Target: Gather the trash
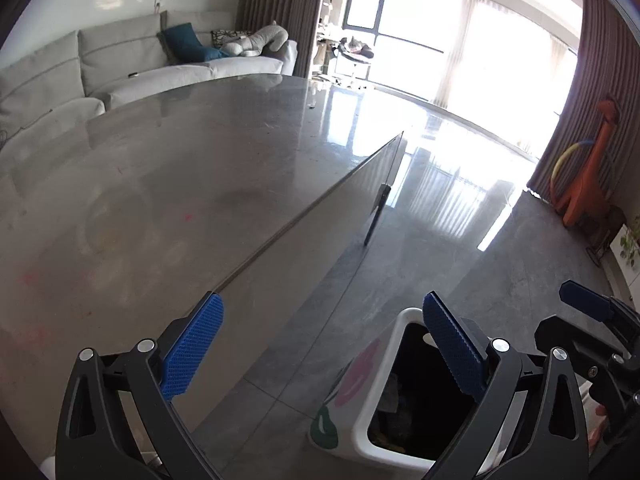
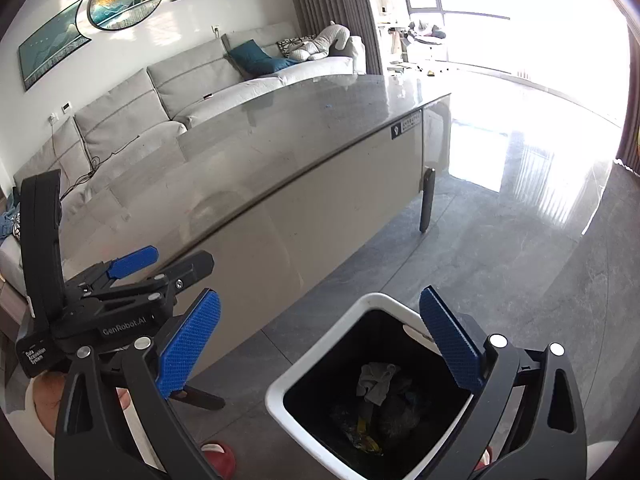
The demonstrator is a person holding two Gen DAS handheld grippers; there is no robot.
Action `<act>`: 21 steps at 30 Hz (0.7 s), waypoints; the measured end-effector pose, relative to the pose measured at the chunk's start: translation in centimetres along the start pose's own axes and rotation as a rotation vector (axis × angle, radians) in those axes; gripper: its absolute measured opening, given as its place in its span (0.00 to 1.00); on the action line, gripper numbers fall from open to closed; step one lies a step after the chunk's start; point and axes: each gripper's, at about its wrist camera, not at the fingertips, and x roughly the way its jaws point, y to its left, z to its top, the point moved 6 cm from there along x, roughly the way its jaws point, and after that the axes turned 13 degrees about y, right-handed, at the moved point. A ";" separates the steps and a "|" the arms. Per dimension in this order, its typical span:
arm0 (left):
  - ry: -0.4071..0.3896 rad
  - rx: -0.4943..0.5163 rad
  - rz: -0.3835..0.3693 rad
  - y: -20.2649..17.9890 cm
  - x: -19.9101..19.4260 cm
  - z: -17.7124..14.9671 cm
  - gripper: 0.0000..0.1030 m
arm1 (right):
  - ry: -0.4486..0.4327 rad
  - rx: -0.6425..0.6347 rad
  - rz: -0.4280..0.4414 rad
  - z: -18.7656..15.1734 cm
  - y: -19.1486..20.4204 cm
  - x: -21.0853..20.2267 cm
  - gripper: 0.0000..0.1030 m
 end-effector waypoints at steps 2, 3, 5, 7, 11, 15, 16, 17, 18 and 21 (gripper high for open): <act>-0.008 -0.029 0.018 1.6 -1.3 0.4 0.95 | -0.044 -0.031 0.023 1.7 1.4 -0.6 0.97; -0.012 -0.044 0.027 2.3 -1.9 0.8 0.95 | -0.060 -0.045 0.037 2.4 2.1 -0.9 0.97; -0.026 -0.071 0.055 3.9 -3.4 1.4 0.95 | -0.104 -0.067 0.084 3.7 3.7 -1.1 0.97; -0.038 -0.096 0.098 5.5 -4.7 2.2 0.95 | -0.135 -0.081 0.120 5.0 5.3 -1.2 0.97; -0.078 -0.160 0.157 8.9 -7.5 3.5 0.95 | -0.157 -0.137 0.126 7.5 8.7 -0.2 0.97; -0.117 -0.215 0.228 12.7 -9.7 4.3 0.95 | -0.164 -0.175 0.193 9.4 12.3 0.7 0.97; -0.125 -0.227 0.241 13.7 -10.3 4.4 0.95 | -0.163 -0.185 0.198 9.9 13.1 1.0 0.97; -0.132 -0.241 0.257 14.6 -10.9 4.4 0.95 | -0.161 -0.199 0.198 10.2 13.9 1.3 0.97; -0.139 -0.255 0.271 15.6 -11.5 4.4 0.95 | -0.162 -0.215 0.202 10.4 14.9 1.4 0.97; -0.160 -0.295 0.310 17.9 -12.9 4.7 0.95 | -0.168 -0.246 0.199 11.1 17.2 2.0 0.97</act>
